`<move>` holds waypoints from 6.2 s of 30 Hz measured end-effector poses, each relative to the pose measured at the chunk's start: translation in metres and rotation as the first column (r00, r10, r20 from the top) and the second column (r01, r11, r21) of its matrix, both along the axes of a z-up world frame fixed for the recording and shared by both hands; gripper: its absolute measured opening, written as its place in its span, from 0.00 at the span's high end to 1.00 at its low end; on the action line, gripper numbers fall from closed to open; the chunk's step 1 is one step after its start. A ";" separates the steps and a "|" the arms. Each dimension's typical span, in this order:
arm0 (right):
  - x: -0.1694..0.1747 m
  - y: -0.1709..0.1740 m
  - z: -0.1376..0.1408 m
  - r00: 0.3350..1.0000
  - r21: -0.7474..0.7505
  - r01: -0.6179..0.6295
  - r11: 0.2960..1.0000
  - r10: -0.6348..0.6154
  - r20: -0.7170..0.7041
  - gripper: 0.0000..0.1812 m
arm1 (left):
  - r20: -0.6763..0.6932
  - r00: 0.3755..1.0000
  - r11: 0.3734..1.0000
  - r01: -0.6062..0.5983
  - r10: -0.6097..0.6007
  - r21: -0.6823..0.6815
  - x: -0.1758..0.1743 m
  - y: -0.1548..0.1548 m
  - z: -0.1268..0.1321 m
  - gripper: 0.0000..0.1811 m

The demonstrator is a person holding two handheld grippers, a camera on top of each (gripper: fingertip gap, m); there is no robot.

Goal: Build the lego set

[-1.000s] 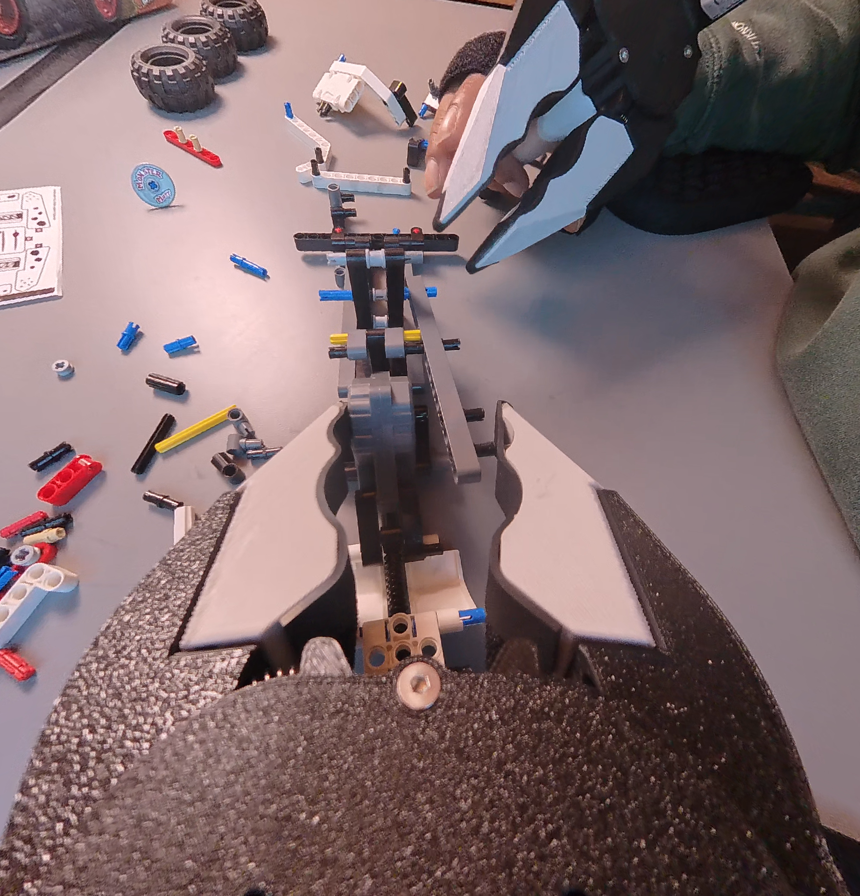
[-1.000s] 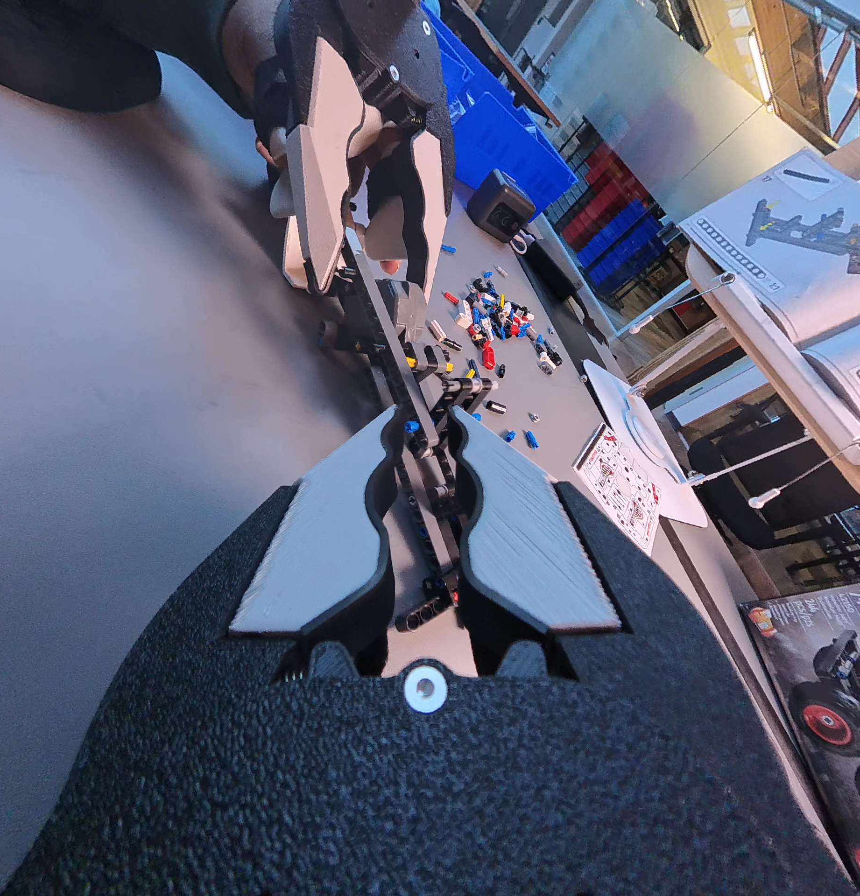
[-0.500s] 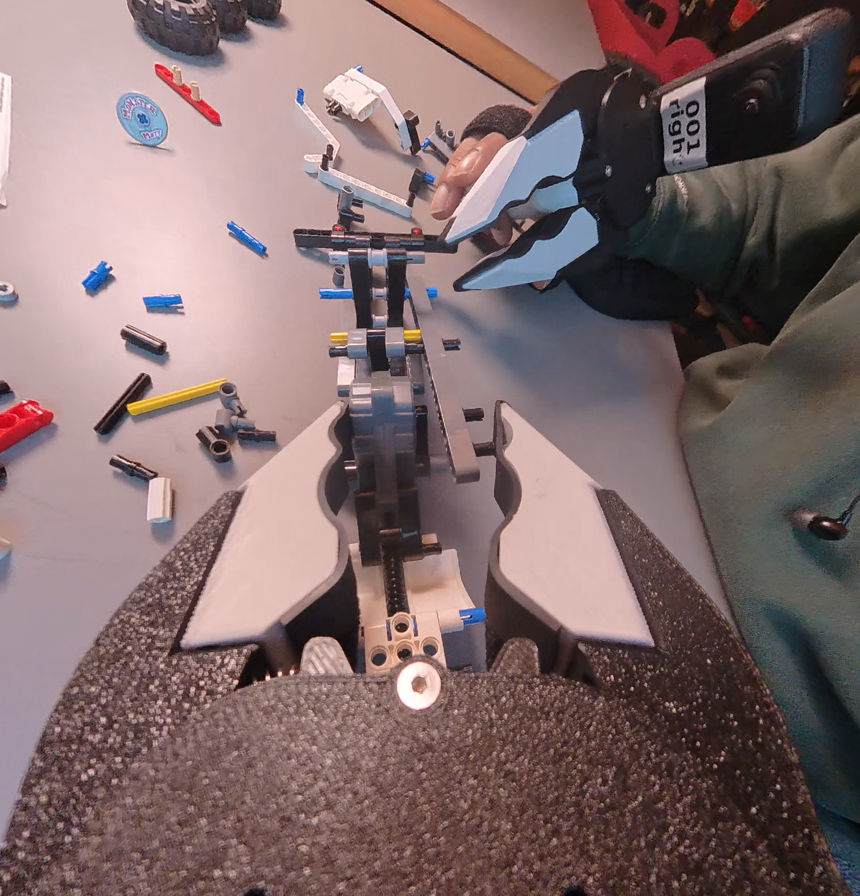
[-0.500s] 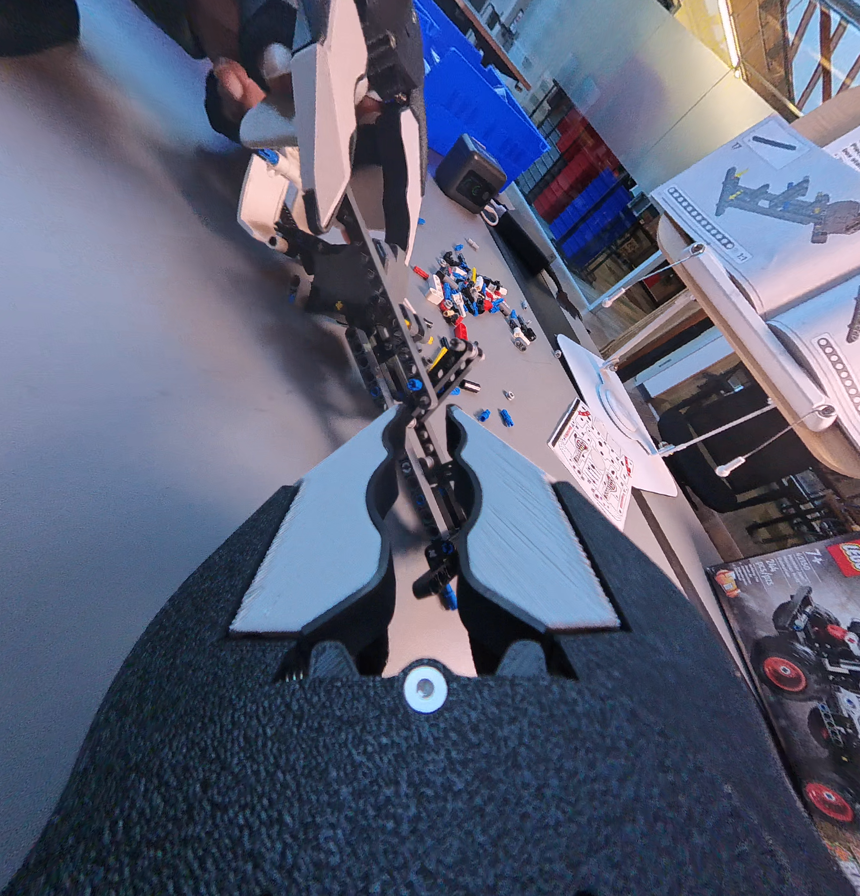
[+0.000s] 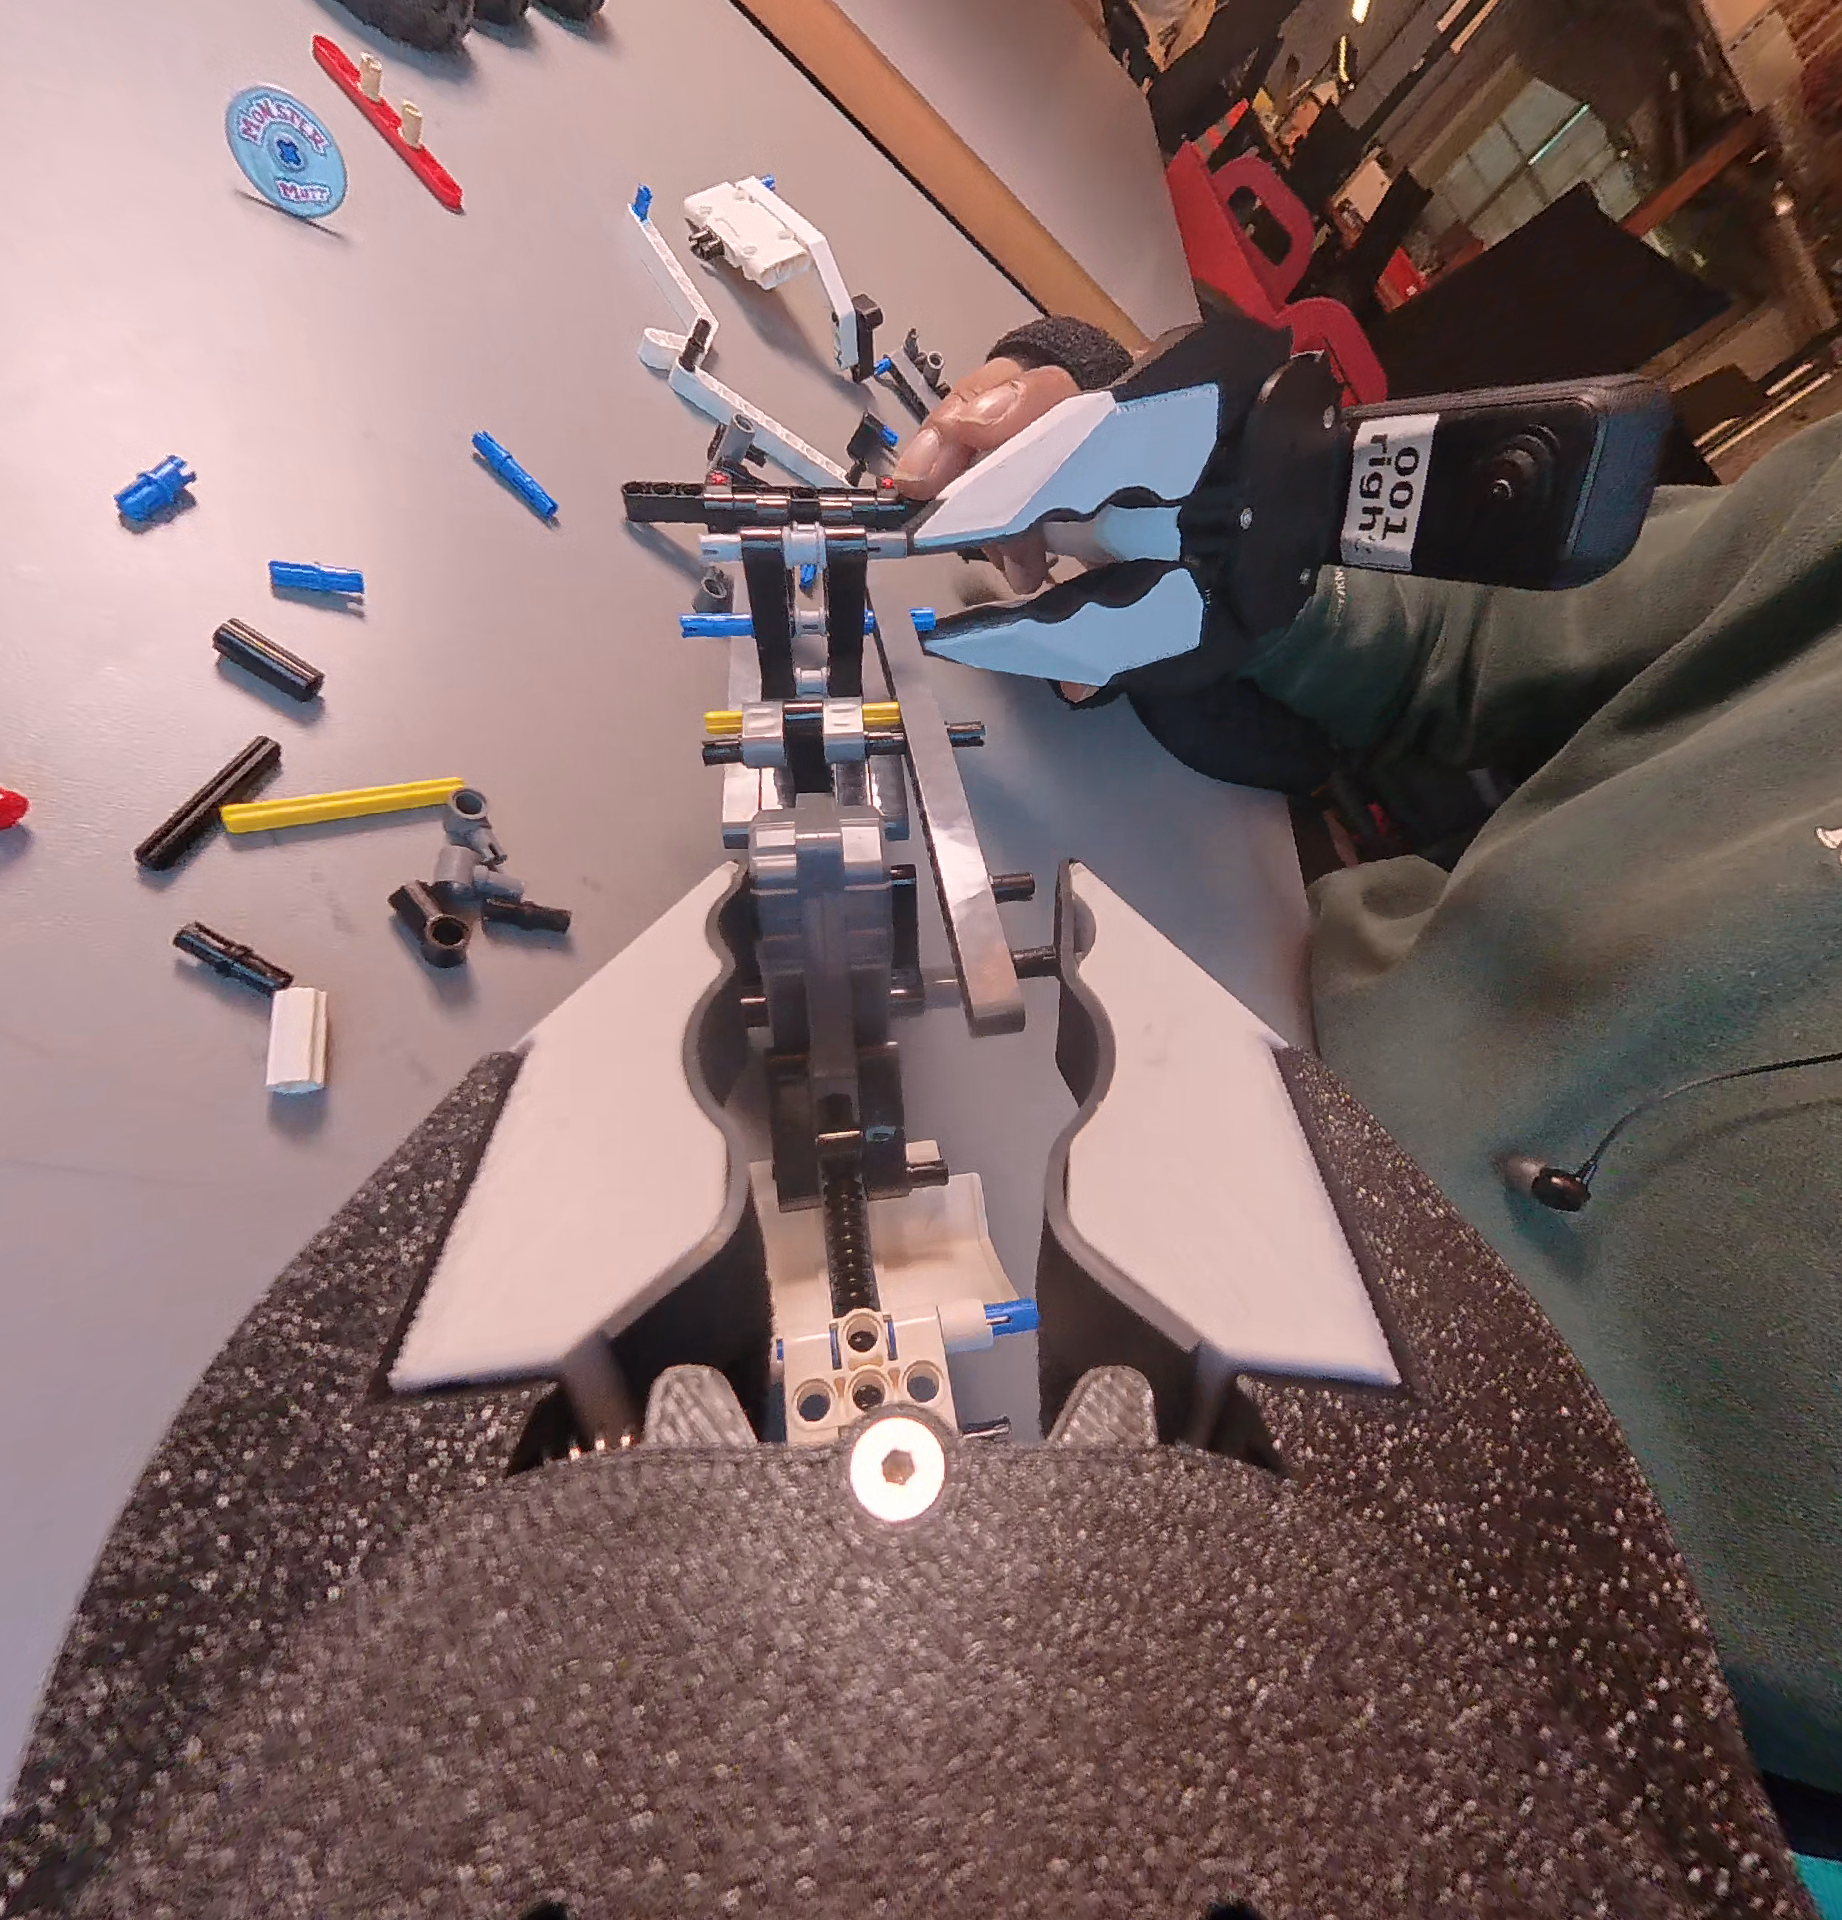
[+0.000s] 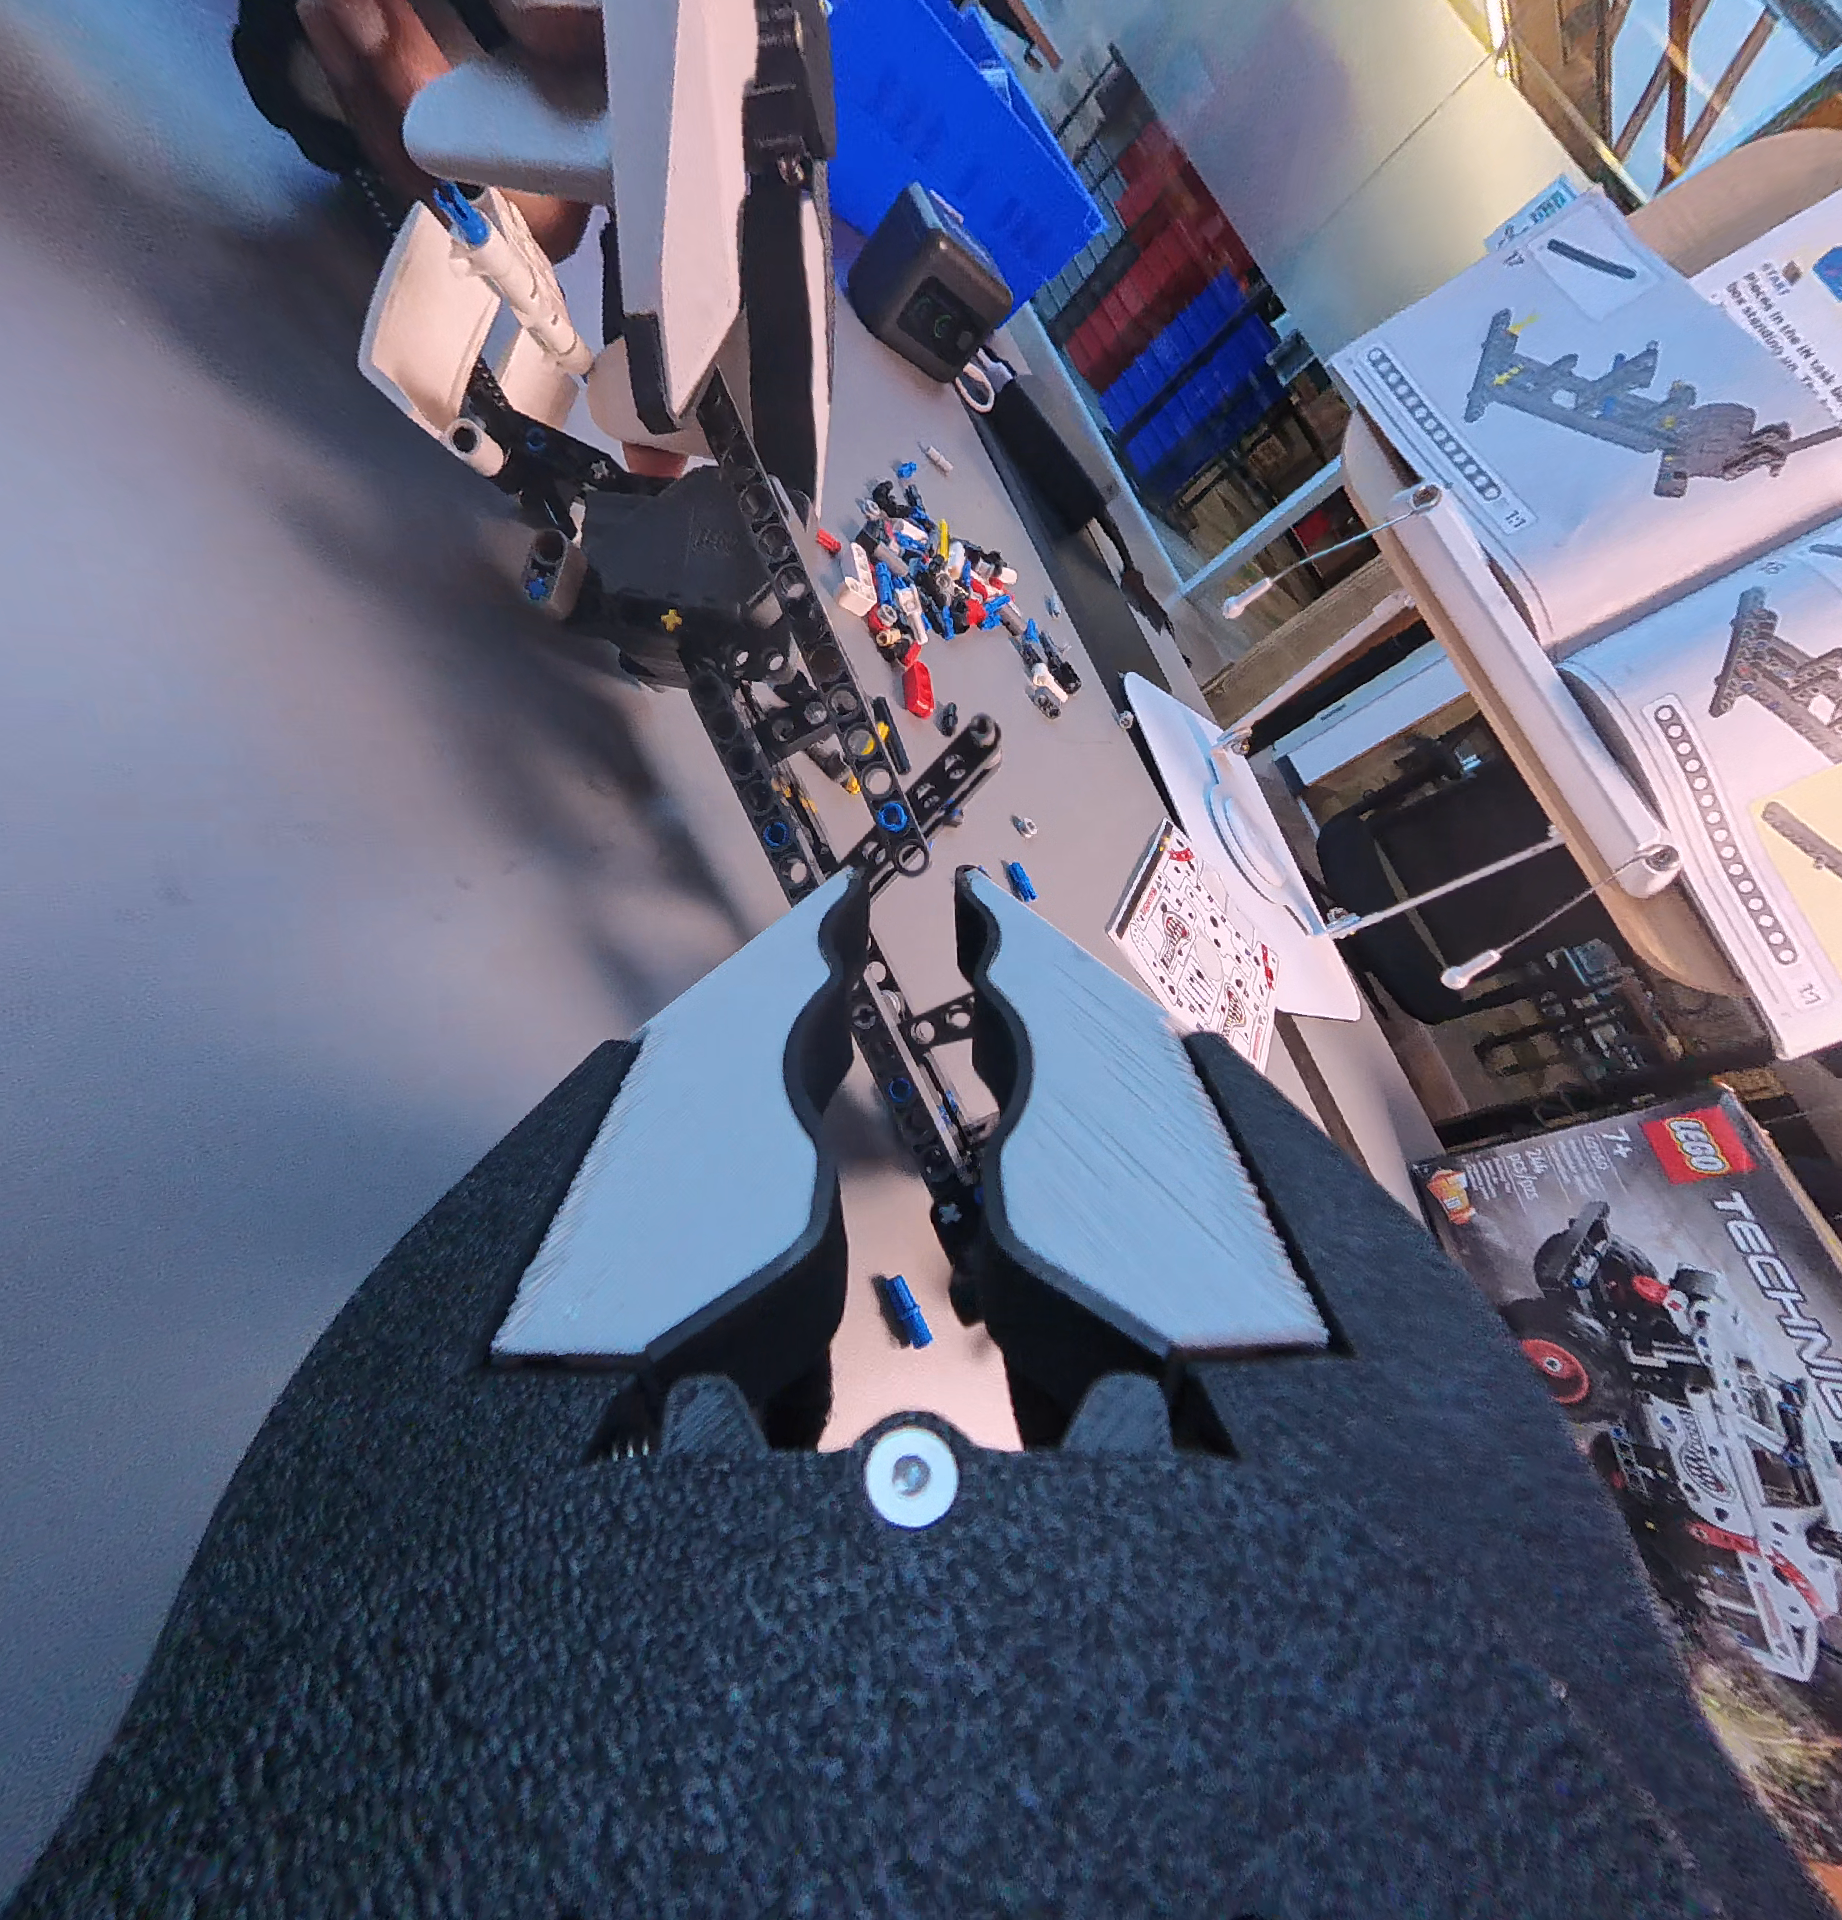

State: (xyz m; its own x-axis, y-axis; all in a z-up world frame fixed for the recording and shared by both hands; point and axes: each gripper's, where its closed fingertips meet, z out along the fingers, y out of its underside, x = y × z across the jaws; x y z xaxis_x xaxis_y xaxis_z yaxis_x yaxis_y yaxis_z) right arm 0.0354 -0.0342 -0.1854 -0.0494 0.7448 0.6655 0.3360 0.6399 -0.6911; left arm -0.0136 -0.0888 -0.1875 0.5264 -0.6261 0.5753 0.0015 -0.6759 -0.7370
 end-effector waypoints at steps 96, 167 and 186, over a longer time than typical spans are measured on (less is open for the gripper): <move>0.007 -0.024 -0.010 0.994 0.068 -0.105 0.992 0.103 0.029 0.95 | -0.440 0.877 0.829 0.094 0.193 0.551 -0.004 -0.018 0.017 0.89; -0.162 0.360 0.193 0.774 -0.506 0.252 0.824 -0.486 -0.406 0.98 | -0.110 0.746 0.638 -0.474 0.657 0.607 -0.094 0.024 0.042 0.61; -0.167 0.355 0.186 0.802 -0.490 0.224 0.842 -0.445 -0.399 0.98 | -0.161 0.741 0.655 -0.443 0.652 0.612 -0.091 0.028 0.033 0.62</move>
State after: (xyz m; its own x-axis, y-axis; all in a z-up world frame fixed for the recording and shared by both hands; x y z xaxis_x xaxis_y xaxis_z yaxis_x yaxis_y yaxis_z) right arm -0.1313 0.3211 0.0009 0.4957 0.8516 0.1702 0.0294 0.1794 -0.9833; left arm -0.1042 -0.0606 -0.1544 0.9578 -0.2864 -0.0230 -0.0715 -0.1600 -0.9845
